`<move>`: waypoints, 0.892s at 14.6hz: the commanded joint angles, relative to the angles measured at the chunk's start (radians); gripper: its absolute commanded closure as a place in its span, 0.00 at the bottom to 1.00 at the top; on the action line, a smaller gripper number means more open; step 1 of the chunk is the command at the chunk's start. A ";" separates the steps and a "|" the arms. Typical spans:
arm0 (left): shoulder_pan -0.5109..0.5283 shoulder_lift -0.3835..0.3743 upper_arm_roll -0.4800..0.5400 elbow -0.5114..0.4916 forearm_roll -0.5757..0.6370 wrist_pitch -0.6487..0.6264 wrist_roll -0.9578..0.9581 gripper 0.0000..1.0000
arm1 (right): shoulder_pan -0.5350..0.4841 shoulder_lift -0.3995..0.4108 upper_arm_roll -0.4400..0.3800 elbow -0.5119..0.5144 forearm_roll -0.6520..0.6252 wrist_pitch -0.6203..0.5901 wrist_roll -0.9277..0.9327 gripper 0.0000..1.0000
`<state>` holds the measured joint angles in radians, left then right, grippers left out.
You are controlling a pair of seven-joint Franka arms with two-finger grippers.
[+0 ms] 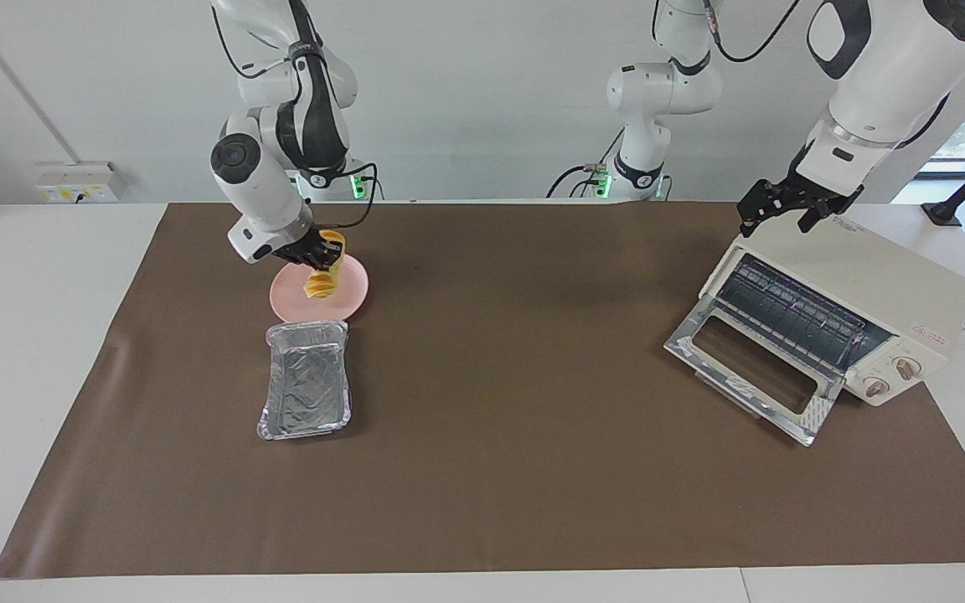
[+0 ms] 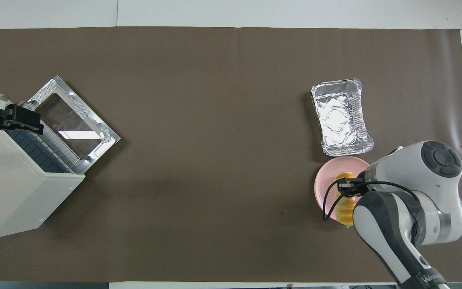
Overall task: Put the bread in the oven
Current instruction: 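Lift the bread with the right gripper and move it over the foil tray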
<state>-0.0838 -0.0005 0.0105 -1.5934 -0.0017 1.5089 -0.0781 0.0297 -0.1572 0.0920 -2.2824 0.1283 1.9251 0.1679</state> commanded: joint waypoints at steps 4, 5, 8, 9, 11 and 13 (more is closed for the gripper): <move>0.012 -0.026 -0.003 -0.022 -0.012 -0.002 0.008 0.00 | -0.027 0.180 -0.001 0.361 -0.058 -0.098 -0.050 1.00; 0.012 -0.026 -0.003 -0.022 -0.012 -0.002 0.008 0.00 | -0.031 0.226 -0.003 0.410 -0.065 -0.091 -0.065 1.00; 0.012 -0.026 -0.003 -0.022 -0.012 -0.002 0.008 0.00 | -0.051 0.341 -0.003 0.510 -0.070 -0.034 -0.116 1.00; 0.012 -0.026 -0.003 -0.022 -0.012 -0.002 0.008 0.00 | -0.050 0.363 -0.003 0.511 -0.078 0.013 -0.116 1.00; 0.012 -0.026 -0.003 -0.022 -0.012 -0.002 0.008 0.00 | -0.045 0.401 -0.003 0.508 -0.078 0.066 -0.116 1.00; 0.012 -0.026 -0.003 -0.022 -0.012 -0.002 0.008 0.00 | -0.037 0.445 -0.001 0.509 -0.070 0.115 -0.111 1.00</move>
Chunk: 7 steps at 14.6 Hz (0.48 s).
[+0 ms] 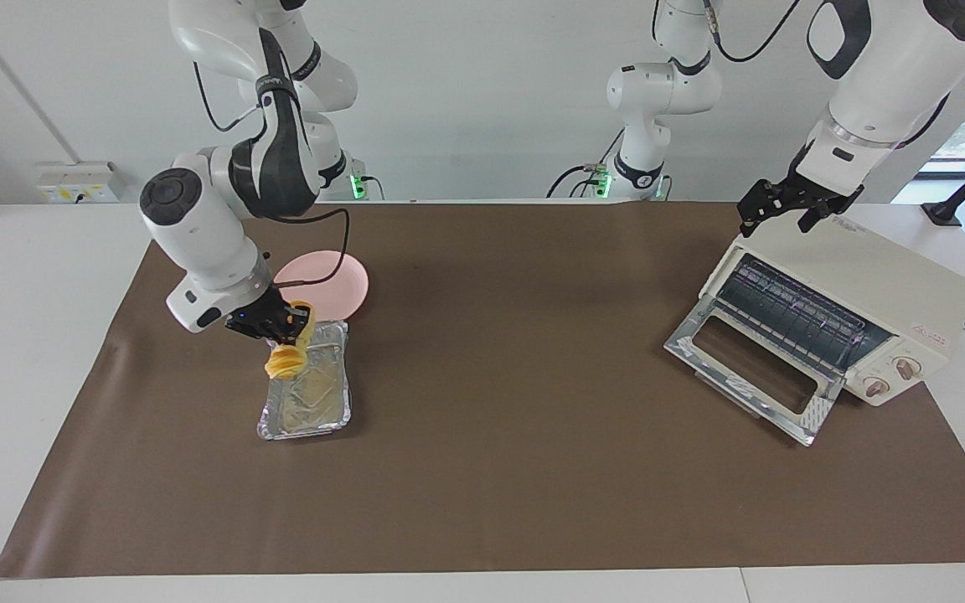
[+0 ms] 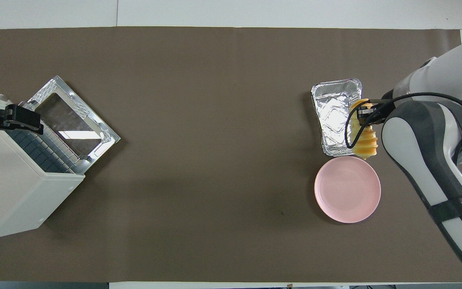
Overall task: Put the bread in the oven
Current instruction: 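Lift the bread with the right gripper and move it over the foil tray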
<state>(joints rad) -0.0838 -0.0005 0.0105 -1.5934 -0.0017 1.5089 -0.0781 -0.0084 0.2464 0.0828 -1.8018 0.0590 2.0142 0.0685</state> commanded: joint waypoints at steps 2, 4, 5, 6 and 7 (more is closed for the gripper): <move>0.012 -0.026 -0.003 -0.022 -0.012 -0.002 0.008 0.00 | 0.008 0.066 0.008 0.025 -0.001 0.044 -0.003 1.00; 0.012 -0.026 -0.003 -0.022 -0.012 -0.002 0.008 0.00 | 0.008 0.089 0.008 0.025 -0.001 0.060 -0.003 1.00; 0.012 -0.026 -0.003 -0.022 -0.012 -0.002 0.008 0.00 | 0.008 0.096 0.008 0.018 -0.002 0.084 -0.003 1.00; 0.012 -0.026 -0.003 -0.022 -0.012 -0.002 0.008 0.00 | 0.010 0.105 0.008 0.009 -0.002 0.106 -0.003 1.00; 0.012 -0.026 -0.003 -0.022 -0.012 -0.002 0.008 0.00 | 0.010 0.112 0.009 0.001 -0.002 0.122 -0.003 1.00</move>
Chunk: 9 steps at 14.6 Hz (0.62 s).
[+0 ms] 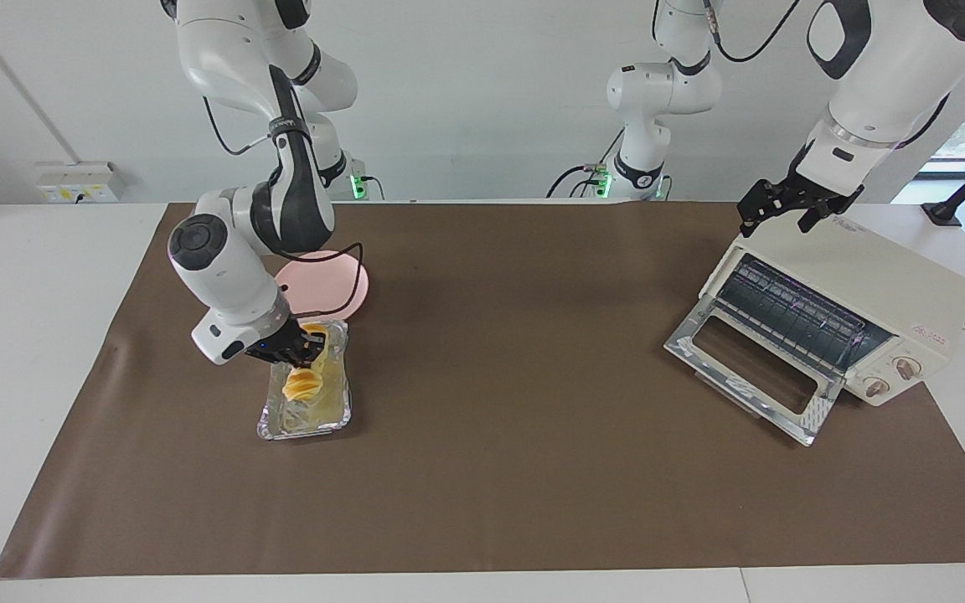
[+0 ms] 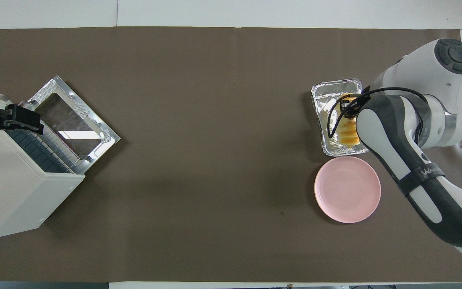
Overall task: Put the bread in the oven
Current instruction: 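Lift the bread with the right gripper and move it over the foil tray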
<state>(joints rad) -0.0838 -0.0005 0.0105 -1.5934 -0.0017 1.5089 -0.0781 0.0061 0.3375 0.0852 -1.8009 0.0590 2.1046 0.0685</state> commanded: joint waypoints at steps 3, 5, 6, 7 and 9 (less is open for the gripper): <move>0.012 -0.026 -0.003 -0.022 -0.012 -0.002 0.008 0.00 | -0.005 0.023 0.007 -0.018 -0.002 0.049 -0.003 1.00; 0.012 -0.026 -0.003 -0.022 -0.012 -0.002 0.008 0.00 | -0.005 0.029 0.007 -0.034 -0.002 0.069 -0.001 1.00; 0.012 -0.026 -0.003 -0.022 -0.012 -0.002 0.008 0.00 | -0.002 0.028 0.007 -0.040 -0.002 0.078 -0.001 1.00; 0.012 -0.026 -0.003 -0.022 -0.012 -0.002 0.008 0.00 | 0.008 0.029 0.005 -0.038 -0.002 0.077 -0.001 0.94; 0.012 -0.026 -0.003 -0.022 -0.012 -0.002 0.008 0.00 | 0.012 0.028 0.005 -0.032 -0.002 0.069 -0.001 0.17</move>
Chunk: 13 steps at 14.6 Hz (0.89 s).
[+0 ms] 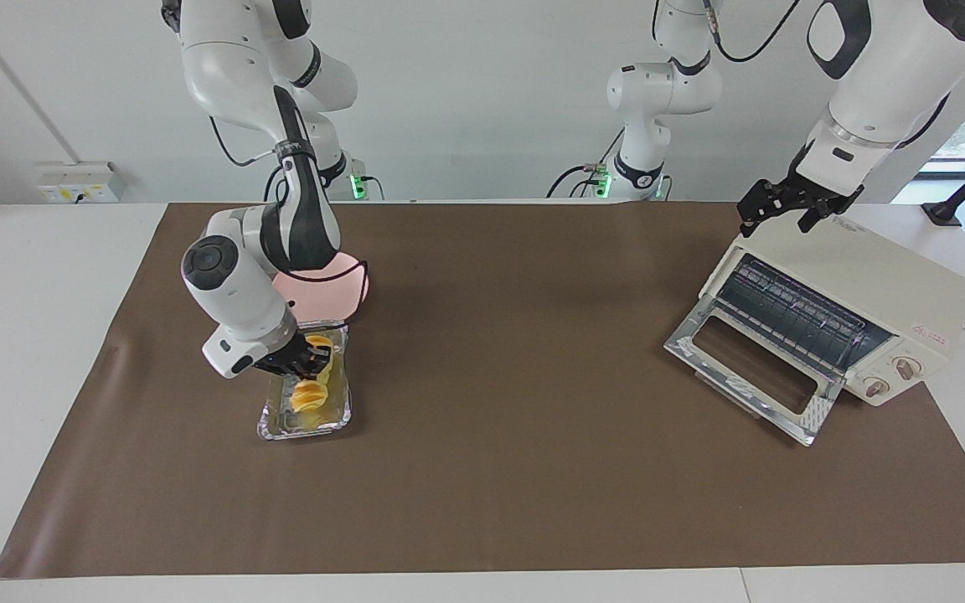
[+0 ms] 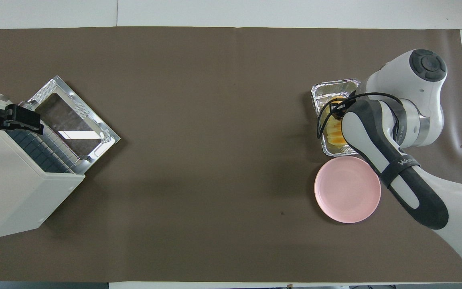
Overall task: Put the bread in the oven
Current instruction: 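Lower the bread into the foil tray and open the right gripper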
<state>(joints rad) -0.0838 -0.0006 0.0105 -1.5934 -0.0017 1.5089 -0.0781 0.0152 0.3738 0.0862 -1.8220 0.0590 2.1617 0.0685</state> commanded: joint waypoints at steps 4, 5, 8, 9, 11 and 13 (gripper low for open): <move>0.012 -0.026 -0.003 -0.022 -0.012 -0.002 0.008 0.00 | -0.023 -0.003 0.001 0.087 -0.010 -0.101 -0.009 0.00; 0.012 -0.026 -0.003 -0.022 -0.012 -0.002 0.008 0.00 | -0.035 -0.003 0.001 0.096 -0.010 -0.117 -0.012 0.00; 0.012 -0.026 -0.003 -0.022 -0.012 -0.002 0.008 0.00 | -0.069 -0.003 0.001 0.080 -0.010 -0.111 -0.042 0.00; 0.012 -0.026 -0.003 -0.022 -0.012 -0.002 0.008 0.00 | -0.076 -0.003 0.001 0.069 -0.010 -0.106 -0.047 0.00; 0.012 -0.026 -0.003 -0.022 -0.012 -0.002 0.008 0.00 | -0.089 -0.012 0.001 0.027 -0.010 -0.085 -0.050 0.00; 0.012 -0.026 -0.003 -0.022 -0.012 -0.002 0.008 0.00 | -0.116 -0.018 0.001 -0.029 -0.010 -0.018 -0.090 0.00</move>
<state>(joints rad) -0.0838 -0.0006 0.0105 -1.5934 -0.0017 1.5089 -0.0781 -0.0690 0.3723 0.0781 -1.7832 0.0559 2.0789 0.0301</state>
